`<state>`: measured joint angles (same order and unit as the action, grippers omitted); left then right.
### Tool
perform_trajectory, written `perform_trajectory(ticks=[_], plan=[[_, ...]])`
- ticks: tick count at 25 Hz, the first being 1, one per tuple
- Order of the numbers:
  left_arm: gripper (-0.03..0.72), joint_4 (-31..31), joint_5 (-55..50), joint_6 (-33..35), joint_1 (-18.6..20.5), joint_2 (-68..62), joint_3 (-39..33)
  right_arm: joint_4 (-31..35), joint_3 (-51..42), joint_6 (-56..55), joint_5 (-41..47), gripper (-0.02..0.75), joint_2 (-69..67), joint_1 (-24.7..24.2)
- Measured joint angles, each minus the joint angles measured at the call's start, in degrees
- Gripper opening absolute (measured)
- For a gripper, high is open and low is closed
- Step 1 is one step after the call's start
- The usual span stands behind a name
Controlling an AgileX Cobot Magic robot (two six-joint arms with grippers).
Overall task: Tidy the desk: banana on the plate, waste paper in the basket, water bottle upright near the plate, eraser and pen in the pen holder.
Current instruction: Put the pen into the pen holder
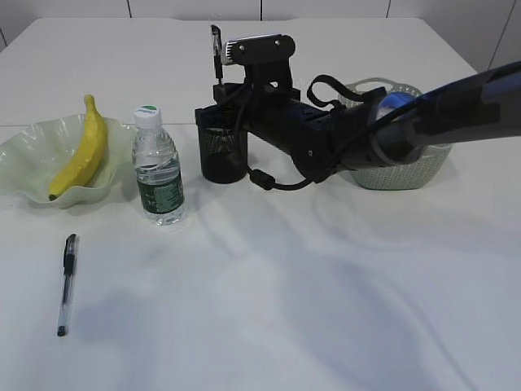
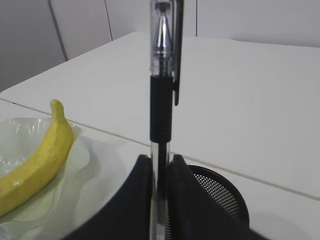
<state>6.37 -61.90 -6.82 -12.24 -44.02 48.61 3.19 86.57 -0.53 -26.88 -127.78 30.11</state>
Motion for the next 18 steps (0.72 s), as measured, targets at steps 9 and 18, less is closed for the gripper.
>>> perform_trajectory(ticks=[9,18], plan=[[0.518,0.0,0.0,0.0,0.0,0.0,0.0,4.1,0.0,0.0,-2.3,0.041,-0.3,-0.1],[0.518,0.1,0.0,0.0,0.0,0.0,0.0,4.2,0.8,0.0,-2.7,0.041,-1.4,-0.3]])
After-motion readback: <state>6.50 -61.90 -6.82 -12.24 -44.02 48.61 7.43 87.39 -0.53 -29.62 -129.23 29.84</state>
